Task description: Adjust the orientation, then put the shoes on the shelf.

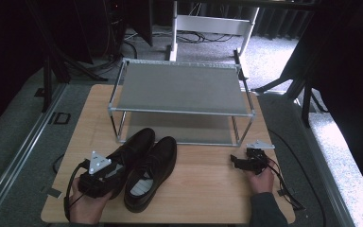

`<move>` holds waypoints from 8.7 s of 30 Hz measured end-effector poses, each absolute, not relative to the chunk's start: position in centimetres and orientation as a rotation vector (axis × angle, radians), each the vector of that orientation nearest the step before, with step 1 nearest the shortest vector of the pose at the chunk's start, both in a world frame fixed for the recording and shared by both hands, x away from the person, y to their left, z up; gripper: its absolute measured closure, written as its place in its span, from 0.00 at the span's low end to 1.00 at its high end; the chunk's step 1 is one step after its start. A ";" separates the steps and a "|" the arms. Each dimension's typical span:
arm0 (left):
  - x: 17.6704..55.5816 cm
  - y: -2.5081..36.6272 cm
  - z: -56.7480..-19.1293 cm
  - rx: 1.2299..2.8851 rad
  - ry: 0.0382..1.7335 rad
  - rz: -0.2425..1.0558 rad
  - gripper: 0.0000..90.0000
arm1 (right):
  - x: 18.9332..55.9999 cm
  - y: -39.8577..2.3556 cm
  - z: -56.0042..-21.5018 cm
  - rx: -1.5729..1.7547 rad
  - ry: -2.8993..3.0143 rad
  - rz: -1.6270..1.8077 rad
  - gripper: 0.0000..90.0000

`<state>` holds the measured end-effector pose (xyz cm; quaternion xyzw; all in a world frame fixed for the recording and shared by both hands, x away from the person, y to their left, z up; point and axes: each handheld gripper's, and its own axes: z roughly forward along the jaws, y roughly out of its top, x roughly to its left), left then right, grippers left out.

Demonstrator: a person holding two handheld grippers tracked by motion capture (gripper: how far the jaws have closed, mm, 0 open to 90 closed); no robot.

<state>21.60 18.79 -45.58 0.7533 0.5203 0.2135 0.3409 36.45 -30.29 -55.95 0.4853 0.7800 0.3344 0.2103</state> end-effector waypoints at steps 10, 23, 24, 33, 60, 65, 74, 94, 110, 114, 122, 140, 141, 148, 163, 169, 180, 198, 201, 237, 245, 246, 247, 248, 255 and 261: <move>24.5 17.3 -48.3 2.129 1.330 0.485 0.93 | 36.5 -30.3 -55.9 1.348 2.169 0.929 0.20; 25.1 16.4 -48.4 2.097 1.267 0.485 0.91 | 36.5 -30.3 -55.9 1.348 2.169 0.929 0.20; 25.1 16.4 -48.3 2.098 1.278 0.502 0.87 | 36.5 -30.3 -55.9 1.348 2.169 0.930 0.20; 22.5 17.8 -46.2 2.011 1.294 0.482 0.57 | 36.5 -30.3 -55.9 1.350 2.168 0.929 0.20; 22.9 16.5 -49.1 2.180 1.334 0.319 0.52 | 36.5 -30.3 -56.0 1.349 2.168 0.929 0.20; 23.2 16.3 -49.1 2.195 1.357 0.301 0.63 | 36.5 -30.3 -55.9 1.350 2.168 0.929 0.20; 23.6 16.3 -48.9 2.210 1.397 0.320 0.84 | 36.5 -30.3 -55.9 1.350 2.168 0.929 0.20; 22.9 16.3 -49.1 2.174 1.337 0.438 0.91 | 36.5 -30.3 -55.9 1.348 2.168 0.929 0.20; 23.7 16.8 -47.2 2.085 1.331 0.462 0.90 | 36.5 -30.3 -55.9 1.349 2.168 0.929 0.20; 24.1 16.8 -47.0 2.066 1.329 0.468 0.90 | 36.5 -30.3 -55.9 1.349 2.168 0.929 0.20; 25.2 16.4 -46.8 2.041 1.331 0.466 0.90 | 36.5 -30.3 -55.9 1.348 2.168 0.929 0.20; 28.5 14.9 -46.4 1.991 1.332 0.459 0.90 | 36.5 -30.3 -55.9 1.347 2.169 0.930 0.20; 28.6 14.8 -46.3 1.989 1.333 0.460 0.90 | 36.5 -30.3 -55.9 1.347 2.169 0.930 0.20; 29.3 14.6 -46.2 1.976 1.343 0.465 0.90 | 36.5 -30.3 -55.9 1.347 2.169 0.930 0.20; 30.6 14.5 -46.5 1.948 1.386 0.508 0.90 | 36.5 -30.3 -55.9 1.347 2.170 0.930 0.20; 31.2 14.2 -46.6 1.937 1.397 0.516 0.90 | 36.5 -30.3 -55.9 1.347 2.170 0.929 0.20; 32.4 13.6 -47.1 1.913 1.439 0.537 0.90 | 36.5 -30.3 -55.9 1.347 2.170 0.930 0.20; 33.9 13.1 -47.5 1.855 1.483 0.587 0.90 | 36.5 -30.3 -55.9 1.347 2.169 0.930 0.20; 34.2 13.1 -47.5 1.840 1.496 0.588 0.90 | 36.5 -30.3 -55.9 1.347 2.169 0.929 0.20; 36.6 11.3 -48.8 1.742 1.543 0.751 0.90 | 36.6 -30.3 -55.9 1.346 2.171 0.930 0.20; 37.3 10.8 -49.3 1.717 1.555 0.792 0.90 | 36.6 -30.3 -55.9 1.346 2.172 0.931 0.20; 37.4 10.7 -49.4 1.718 1.557 0.796 0.90 | 36.6 -30.2 -55.9 1.347 2.171 0.931 0.20; 37.5 10.7 -49.5 1.716 1.562 0.800 0.90 | 36.6 -30.2 -55.9 1.347 2.171 0.931 0.20; 37.6 10.6 -49.6 1.713 1.563 0.804 0.90 | 36.6 -30.2 -55.9 1.347 2.171 0.932 0.20; 38.3 10.5 -49.8 1.712 1.565 0.828 0.90 | 36.6 -30.2 -55.9 1.347 2.171 0.932 0.20; 38.7 10.2 -49.9 1.704 1.570 0.849 0.90 | 36.6 -30.2 -55.9 1.349 2.170 0.932 0.20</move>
